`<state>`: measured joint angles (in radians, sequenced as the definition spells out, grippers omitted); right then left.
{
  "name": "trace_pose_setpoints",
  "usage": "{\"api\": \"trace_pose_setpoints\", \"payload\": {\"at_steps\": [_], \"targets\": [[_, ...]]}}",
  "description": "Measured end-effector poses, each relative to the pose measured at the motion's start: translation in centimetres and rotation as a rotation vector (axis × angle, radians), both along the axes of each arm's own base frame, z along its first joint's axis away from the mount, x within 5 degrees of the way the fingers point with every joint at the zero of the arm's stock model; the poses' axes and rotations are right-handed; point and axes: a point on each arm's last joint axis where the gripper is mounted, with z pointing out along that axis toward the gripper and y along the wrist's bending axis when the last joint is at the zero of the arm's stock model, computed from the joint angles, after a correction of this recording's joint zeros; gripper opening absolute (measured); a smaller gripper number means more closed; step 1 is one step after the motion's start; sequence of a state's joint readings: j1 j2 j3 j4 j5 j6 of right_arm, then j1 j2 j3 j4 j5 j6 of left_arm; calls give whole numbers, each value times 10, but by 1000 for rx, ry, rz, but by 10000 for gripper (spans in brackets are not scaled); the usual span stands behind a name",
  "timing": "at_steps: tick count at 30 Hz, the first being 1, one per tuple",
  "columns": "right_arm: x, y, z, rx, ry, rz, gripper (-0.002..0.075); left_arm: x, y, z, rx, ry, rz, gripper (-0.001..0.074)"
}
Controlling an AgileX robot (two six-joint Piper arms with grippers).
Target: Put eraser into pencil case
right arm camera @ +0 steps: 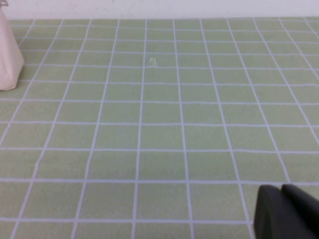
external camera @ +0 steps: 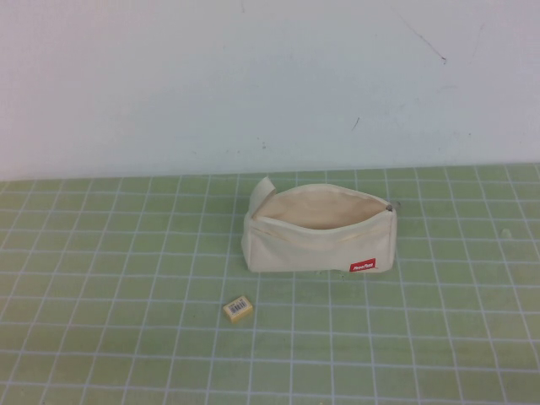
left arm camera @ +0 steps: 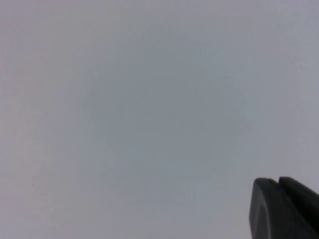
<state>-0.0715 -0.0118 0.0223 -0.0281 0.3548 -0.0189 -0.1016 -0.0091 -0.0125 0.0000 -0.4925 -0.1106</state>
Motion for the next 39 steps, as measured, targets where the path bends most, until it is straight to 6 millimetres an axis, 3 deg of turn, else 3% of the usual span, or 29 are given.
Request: {"api": "trace_pose_setpoints", "payload": {"at_steps": [2, 6, 11, 17, 23, 29, 35, 36, 39], "targets": [[0, 0, 0, 0, 0, 0, -1, 1, 0, 9, 1, 149, -2, -1], [0, 0, 0, 0, 0, 0, -1, 3, 0, 49, 27, 378, 0, -1], [0, 0, 0, 0, 0, 0, -1, 32, -4, 74, 33, 623, -11, -1], [0, 0, 0, 0, 0, 0, -1, 90, -13, 53, -27, 891, -53, -1], [0, 0, 0, 0, 0, 0, -1, 158, -32, 27, 165, 1186, -118, -1], [0, 0, 0, 0, 0, 0, -1, 220, -83, 8, 358, 1326, -262, -1], [0, 0, 0, 0, 0, 0, -1, 266, -136, -31, 544, 1561, -391, 1], [0, 0, 0, 0, 0, 0, -1, 278, -148, -44, 604, 1615, -422, 31], [0, 0, 0, 0, 0, 0, -1, 294, -161, -57, 671, 1661, -457, 161]]}}
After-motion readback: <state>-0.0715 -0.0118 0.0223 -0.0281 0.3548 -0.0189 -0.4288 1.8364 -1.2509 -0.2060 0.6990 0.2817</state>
